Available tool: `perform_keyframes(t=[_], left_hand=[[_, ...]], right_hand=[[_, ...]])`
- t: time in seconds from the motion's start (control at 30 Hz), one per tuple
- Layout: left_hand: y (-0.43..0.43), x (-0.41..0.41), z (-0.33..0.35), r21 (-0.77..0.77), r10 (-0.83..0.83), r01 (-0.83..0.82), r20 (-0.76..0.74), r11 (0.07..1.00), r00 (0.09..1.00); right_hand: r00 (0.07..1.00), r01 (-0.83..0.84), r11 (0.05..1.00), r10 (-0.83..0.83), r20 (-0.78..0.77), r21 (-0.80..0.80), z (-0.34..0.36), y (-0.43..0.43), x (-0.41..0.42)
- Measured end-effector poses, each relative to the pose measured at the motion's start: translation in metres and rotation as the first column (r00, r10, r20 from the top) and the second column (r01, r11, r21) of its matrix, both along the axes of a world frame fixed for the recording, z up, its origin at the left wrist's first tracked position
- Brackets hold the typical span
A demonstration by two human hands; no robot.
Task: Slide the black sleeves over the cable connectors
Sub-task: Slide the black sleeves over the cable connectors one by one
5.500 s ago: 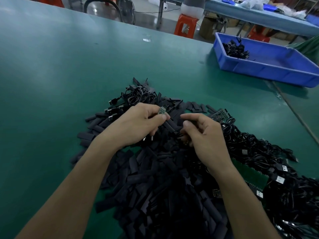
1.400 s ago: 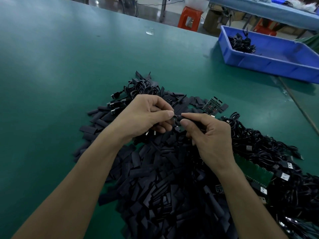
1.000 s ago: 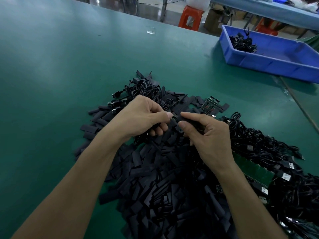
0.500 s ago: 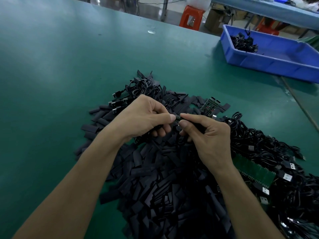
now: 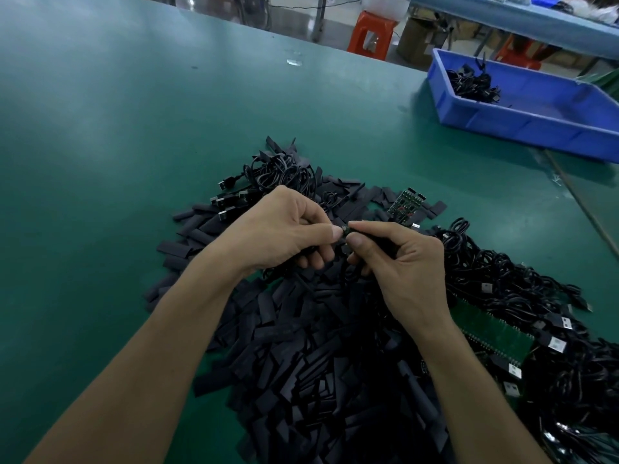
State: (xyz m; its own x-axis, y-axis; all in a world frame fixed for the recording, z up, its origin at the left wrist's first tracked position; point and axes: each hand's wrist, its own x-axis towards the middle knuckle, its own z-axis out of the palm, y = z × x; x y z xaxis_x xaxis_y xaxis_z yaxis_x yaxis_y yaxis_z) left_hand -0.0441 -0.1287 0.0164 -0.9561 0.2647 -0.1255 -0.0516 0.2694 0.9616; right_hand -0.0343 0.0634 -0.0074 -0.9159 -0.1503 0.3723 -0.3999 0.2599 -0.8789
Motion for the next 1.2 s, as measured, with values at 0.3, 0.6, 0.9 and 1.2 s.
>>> perform_keyframes(t=[0.3, 0.6, 0.9, 1.2], left_hand=[[0.001, 0.001, 0.002, 0.033, -0.024, 0.023, 0.034, 0.999, 0.999], [0.008, 0.003, 0.004, 0.039, 0.067, -0.068, 0.025, 0.997, 0.997], [0.01, 0.003, 0.004, 0.064, 0.079, -0.079, 0.001, 0.995, 0.997], [0.018, 0.006, 0.003, 0.139, 0.046, -0.05, 0.031, 0.989, 0.998]], right_hand=[[0.995, 0.095, 0.995, -0.095, 0.014, -0.011, 0.0, 0.0, -0.002], [0.943, 0.334, 0.898, -0.317, 0.104, -0.287, -0.012, -0.016, 0.003], [0.966, 0.26, 0.915, -0.247, 0.081, -0.309, -0.017, -0.019, 0.005], [0.968, 0.25, 0.9, -0.245, 0.06, -0.357, -0.004, -0.015, -0.004]])
